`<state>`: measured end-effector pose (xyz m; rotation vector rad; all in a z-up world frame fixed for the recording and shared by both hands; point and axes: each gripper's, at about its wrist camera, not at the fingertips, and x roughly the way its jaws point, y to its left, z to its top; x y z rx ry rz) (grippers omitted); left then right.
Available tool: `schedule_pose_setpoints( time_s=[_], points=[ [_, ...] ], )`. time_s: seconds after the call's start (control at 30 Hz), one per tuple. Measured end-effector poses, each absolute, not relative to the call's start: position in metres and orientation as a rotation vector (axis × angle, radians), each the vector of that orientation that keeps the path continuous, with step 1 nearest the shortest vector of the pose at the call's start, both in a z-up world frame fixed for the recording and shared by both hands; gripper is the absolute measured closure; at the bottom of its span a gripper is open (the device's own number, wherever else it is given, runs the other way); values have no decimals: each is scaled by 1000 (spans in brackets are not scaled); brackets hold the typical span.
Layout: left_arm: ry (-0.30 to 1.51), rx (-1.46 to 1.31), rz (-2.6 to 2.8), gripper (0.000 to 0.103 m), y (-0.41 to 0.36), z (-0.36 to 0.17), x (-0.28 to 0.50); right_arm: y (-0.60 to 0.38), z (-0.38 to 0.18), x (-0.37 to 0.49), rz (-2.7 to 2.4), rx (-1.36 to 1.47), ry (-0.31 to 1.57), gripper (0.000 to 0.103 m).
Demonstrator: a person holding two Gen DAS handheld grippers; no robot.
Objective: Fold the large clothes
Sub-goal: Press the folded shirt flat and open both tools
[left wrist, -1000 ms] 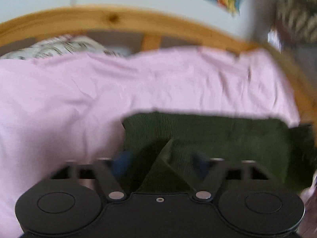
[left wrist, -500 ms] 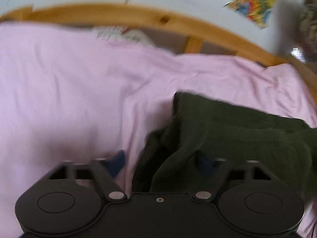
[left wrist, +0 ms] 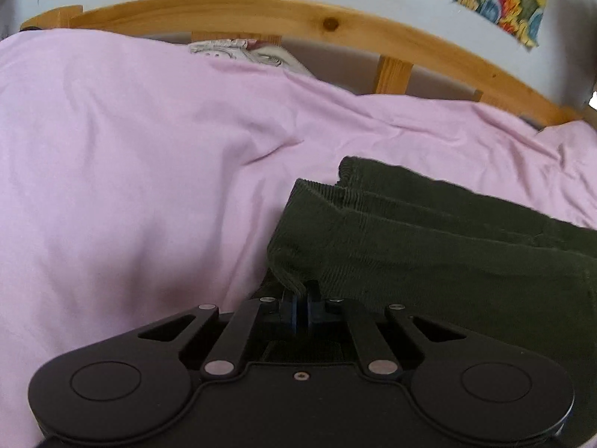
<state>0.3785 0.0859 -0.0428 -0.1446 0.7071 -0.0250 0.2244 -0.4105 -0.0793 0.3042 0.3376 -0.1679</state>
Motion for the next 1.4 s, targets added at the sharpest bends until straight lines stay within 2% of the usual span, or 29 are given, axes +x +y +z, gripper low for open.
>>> schedule_pose_setpoints(
  time_s=[0.17, 0.2, 0.3, 0.33, 0.37, 0.4, 0.43, 0.47, 0.5, 0.53, 0.6, 0.83, 0.93, 1.1, 1.4],
  points=[
    [753, -64, -21, 95, 76, -49, 391, -413, -85, 227, -181, 318, 339, 94],
    [784, -76, -17, 92, 77, -50, 394, -413, -85, 228, -184, 326, 341, 88],
    [819, -195, 39, 82, 86, -45, 393, -420, -84, 227, -186, 372, 350, 78],
    [831, -221, 67, 73, 88, -42, 392, -422, -83, 225, -191, 399, 348, 70],
    [837, -233, 83, 69, 89, -40, 390, -424, -83, 223, -195, 415, 347, 67],
    [838, -245, 91, 65, 90, -38, 388, -425, -81, 221, -205, 421, 346, 55],
    [838, -258, 98, 40, 91, -36, 386, -425, -79, 218, -214, 417, 340, 43],
    [836, -288, 95, 16, 92, -35, 383, -424, -77, 214, -211, 409, 328, 38],
    [818, -330, 99, 6, 93, -32, 375, -422, -75, 209, -197, 398, 312, 26],
    [785, -355, 129, 1, 93, -29, 368, -419, -72, 205, -185, 380, 293, 11],
    [719, -394, 179, 1, 89, -26, 350, -406, -65, 196, -152, 313, 252, 0],
    [643, -405, 216, 1, 67, -27, 297, -341, -55, 173, -115, 13, 142, 0],
    [617, -371, 255, 1, 53, -34, 275, -324, -54, 176, -85, 16, 157, 0],
    [709, -315, 226, 1, 40, -45, 264, -304, -55, 184, -49, 54, 192, 0],
    [732, -290, 169, 1, 45, -50, 270, -245, -61, 239, -23, -83, 162, 0]
  ],
)
